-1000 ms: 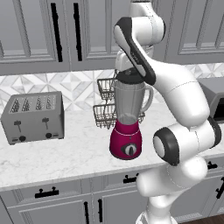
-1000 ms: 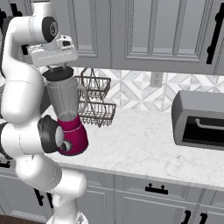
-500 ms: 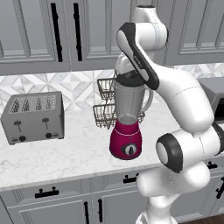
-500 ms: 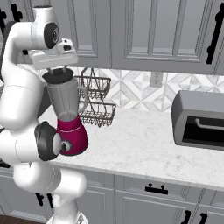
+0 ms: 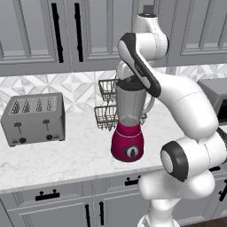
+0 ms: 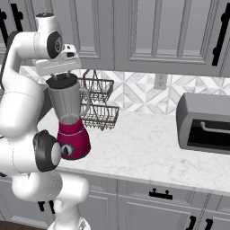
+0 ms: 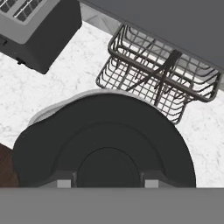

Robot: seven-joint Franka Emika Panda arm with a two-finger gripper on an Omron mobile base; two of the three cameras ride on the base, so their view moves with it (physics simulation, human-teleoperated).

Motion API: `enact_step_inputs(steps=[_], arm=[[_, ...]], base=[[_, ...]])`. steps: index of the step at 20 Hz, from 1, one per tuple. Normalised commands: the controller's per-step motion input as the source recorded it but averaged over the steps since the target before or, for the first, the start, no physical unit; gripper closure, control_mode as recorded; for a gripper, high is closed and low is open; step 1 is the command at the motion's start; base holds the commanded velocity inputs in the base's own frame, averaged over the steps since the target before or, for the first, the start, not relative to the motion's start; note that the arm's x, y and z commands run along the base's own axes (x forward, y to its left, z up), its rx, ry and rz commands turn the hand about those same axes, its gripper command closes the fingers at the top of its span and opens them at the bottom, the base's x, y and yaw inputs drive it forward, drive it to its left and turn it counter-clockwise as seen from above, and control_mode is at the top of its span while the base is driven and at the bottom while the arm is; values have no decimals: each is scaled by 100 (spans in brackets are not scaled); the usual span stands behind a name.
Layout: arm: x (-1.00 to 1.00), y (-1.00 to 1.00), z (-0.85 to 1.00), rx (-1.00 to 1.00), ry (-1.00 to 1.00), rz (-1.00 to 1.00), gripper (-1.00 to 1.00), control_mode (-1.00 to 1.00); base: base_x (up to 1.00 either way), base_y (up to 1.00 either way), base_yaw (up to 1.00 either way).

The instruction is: Close the lid blender by securely placing the lid on top.

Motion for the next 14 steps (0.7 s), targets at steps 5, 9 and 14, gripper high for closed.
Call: enact_step_inputs(steps=[5,9,14], arm=[[1,3,0,0,0,0,100,-100],[0,7,-2,3,-3,0,100,-100],[6,11,0,6,-7,0,100,-100]], base=[[0,0,0],[0,0,0],[0,0,0]])
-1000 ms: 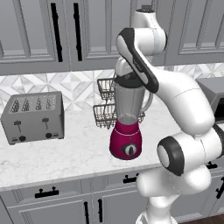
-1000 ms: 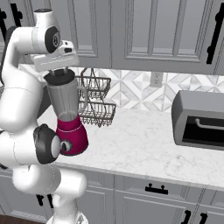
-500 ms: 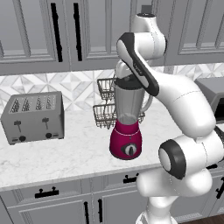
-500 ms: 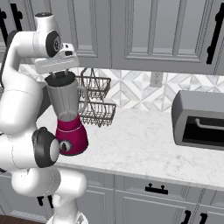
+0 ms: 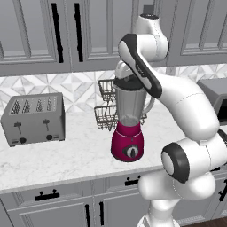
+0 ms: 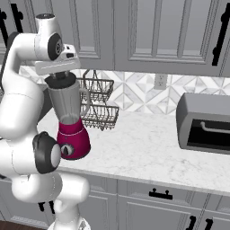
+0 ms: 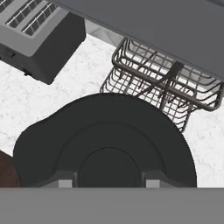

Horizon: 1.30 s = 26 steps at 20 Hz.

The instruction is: Close the lid blender by securely placing the lid on top.

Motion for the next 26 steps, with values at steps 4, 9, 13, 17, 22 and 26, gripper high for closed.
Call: enact_step_inputs(steps=[4,9,13,17,22,26], arm=[[0,4,-15,2,-2,0,100,-100],[0,0,-13,0,0,0,100,-100],[5,0,-4,0,-5,0,100,-100],[20,0,-4,0,-14,0,100,-100],[9,-4,-17,0,-8,0,100,-100],[0,-7,-18,0,0,0,100,-100]], base=[[0,0,0],[0,0,0],[0,0,0],[0,0,0],[0,0,0],[0,0,0]])
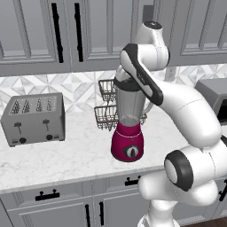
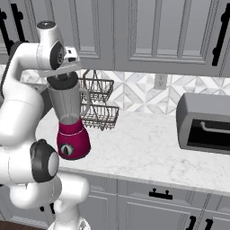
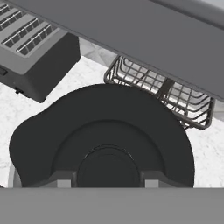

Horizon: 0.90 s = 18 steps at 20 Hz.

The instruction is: Close the lid blender by securely placing the lid on top.

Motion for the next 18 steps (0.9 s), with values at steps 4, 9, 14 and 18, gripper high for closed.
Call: enact_step_inputs(steps=[4,9,14,18], arm=[[0,0,-4,0,0,0,100,-100],[24,2,24,-6,22,0,100,-100],[5,1,7,-3,6,0,100,-100],[-6,-12,-5,-4,0,0,100,-100]], base=[[0,0,0],[0,0,0],[0,0,0],[0,0,0]])
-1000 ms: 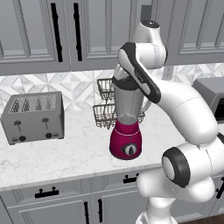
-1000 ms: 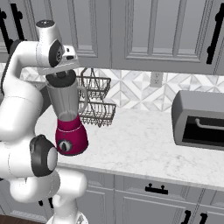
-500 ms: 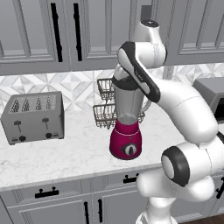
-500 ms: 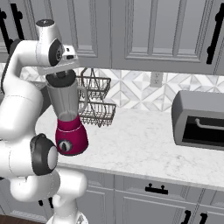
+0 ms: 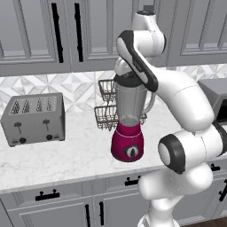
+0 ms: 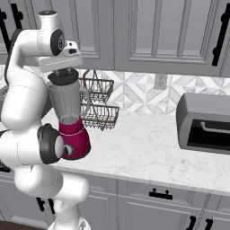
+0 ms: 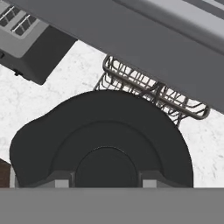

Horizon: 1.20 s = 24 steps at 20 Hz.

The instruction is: Close the lid blender by securely placing the lid on top.

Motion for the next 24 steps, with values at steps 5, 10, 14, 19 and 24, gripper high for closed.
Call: enact_step_inputs(steps=[5,10,14,19,24], arm=[[-25,-17,-22,0,0,0,100,-100],[-6,4,-10,0,-1,0,100,-100],[0,33,0,0,0,0,100,-100],[0,21,0,0,0,0,100,-100],[0,12,-6,0,0,0,100,-100]], base=[[0,0,0],[0,0,0],[0,0,0],[0,0,0],[0,0,0]])
